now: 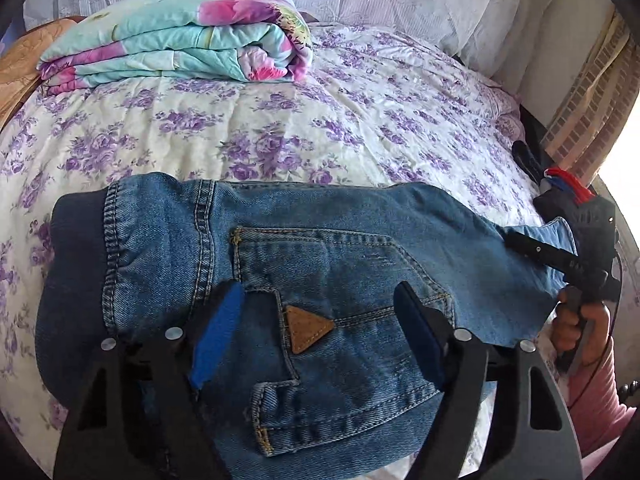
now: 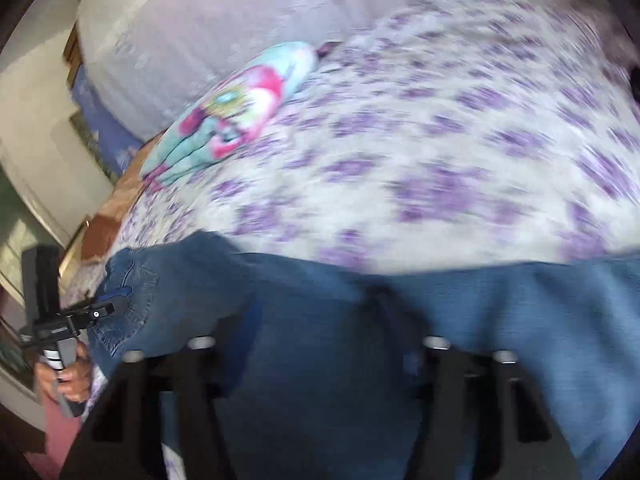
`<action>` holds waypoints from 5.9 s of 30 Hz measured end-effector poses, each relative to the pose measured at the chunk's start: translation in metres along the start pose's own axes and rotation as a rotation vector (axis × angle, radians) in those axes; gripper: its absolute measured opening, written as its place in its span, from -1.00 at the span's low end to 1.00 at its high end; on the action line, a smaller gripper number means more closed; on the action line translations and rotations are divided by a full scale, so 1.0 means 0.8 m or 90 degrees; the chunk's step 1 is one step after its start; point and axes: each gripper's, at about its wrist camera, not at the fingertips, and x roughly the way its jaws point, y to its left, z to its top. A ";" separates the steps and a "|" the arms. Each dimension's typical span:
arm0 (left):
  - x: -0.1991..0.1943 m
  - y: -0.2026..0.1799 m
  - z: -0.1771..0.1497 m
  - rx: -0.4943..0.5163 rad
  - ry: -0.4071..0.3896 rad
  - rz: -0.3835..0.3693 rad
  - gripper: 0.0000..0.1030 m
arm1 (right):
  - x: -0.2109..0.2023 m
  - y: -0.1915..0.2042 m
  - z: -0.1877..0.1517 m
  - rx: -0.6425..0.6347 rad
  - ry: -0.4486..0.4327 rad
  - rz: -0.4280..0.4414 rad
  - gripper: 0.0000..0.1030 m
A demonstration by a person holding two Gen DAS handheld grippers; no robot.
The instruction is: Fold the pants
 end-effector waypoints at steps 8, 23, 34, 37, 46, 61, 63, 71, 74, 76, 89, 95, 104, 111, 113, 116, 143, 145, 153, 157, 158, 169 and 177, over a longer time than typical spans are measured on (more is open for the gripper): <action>0.000 -0.016 0.009 -0.019 -0.009 0.028 0.51 | -0.094 -0.024 -0.023 0.053 -0.104 -0.061 0.24; 0.012 -0.123 -0.031 0.060 0.013 -0.026 0.70 | -0.104 -0.039 -0.069 -0.036 -0.029 -0.065 -0.42; 0.009 -0.181 0.015 0.052 -0.024 -0.067 0.78 | -0.104 0.025 -0.034 -0.115 -0.099 0.007 0.33; 0.056 -0.205 0.037 0.052 0.014 -0.065 0.79 | -0.037 0.061 -0.005 -0.168 -0.035 0.032 0.33; 0.094 -0.161 0.040 0.004 0.061 -0.002 0.72 | -0.040 -0.068 0.013 -0.115 0.003 -0.065 -0.84; 0.054 -0.168 0.020 0.038 0.017 0.055 0.82 | -0.086 0.018 -0.076 -0.157 -0.086 -0.039 0.23; 0.055 -0.165 0.008 0.043 0.020 0.070 0.82 | -0.058 0.032 -0.085 -0.195 -0.053 -0.065 0.23; 0.024 -0.131 -0.041 0.109 0.005 0.171 0.92 | -0.110 -0.052 -0.111 -0.147 -0.056 -0.236 0.21; 0.009 -0.129 -0.033 0.083 -0.006 0.192 0.91 | -0.143 -0.083 -0.125 -0.061 -0.073 -0.266 0.27; -0.002 -0.143 -0.028 0.076 -0.030 0.180 0.91 | -0.166 -0.094 -0.137 -0.010 -0.119 -0.235 0.27; 0.100 -0.293 -0.055 0.116 0.044 -0.003 0.91 | -0.152 -0.180 -0.138 0.360 -0.210 -0.031 0.47; 0.103 -0.298 -0.066 0.154 0.004 0.022 0.92 | -0.131 -0.183 -0.117 0.400 -0.233 -0.047 0.52; 0.105 -0.297 -0.066 0.151 -0.003 0.020 0.92 | -0.133 -0.194 -0.131 0.457 -0.259 0.021 0.20; 0.105 -0.296 -0.066 0.147 -0.005 0.014 0.92 | -0.116 -0.199 -0.133 0.475 -0.285 -0.008 -0.52; 0.104 -0.296 -0.066 0.145 -0.006 0.012 0.92 | -0.114 -0.196 -0.128 0.463 -0.280 -0.014 -0.62; 0.103 -0.295 -0.065 0.142 -0.003 0.009 0.92 | -0.118 -0.184 -0.118 0.428 -0.279 -0.048 -0.69; -0.015 -0.103 -0.053 -0.067 -0.140 0.073 0.92 | 0.077 0.196 -0.186 -0.833 -0.041 -0.490 -0.71; -0.016 -0.094 -0.053 -0.084 -0.142 0.049 0.92 | 0.069 0.196 -0.182 -0.830 -0.039 -0.479 -0.71; -0.014 -0.099 -0.053 -0.077 -0.142 0.059 0.92 | 0.069 0.199 -0.201 -0.878 -0.044 -0.498 -0.41; -0.012 -0.102 -0.053 -0.078 -0.142 0.060 0.92 | -0.001 0.215 -0.176 -0.793 -0.037 -0.313 0.46; -0.013 -0.100 -0.053 -0.077 -0.142 0.062 0.92 | -0.021 0.217 -0.165 -0.758 -0.035 -0.255 0.46; -0.012 -0.101 -0.054 -0.073 -0.141 0.068 0.92 | 0.025 0.116 -0.008 -0.309 -0.028 -0.124 -0.68; -0.012 -0.101 -0.054 -0.071 -0.137 0.073 0.92 | -0.003 0.110 -0.018 -0.267 -0.038 -0.069 -0.53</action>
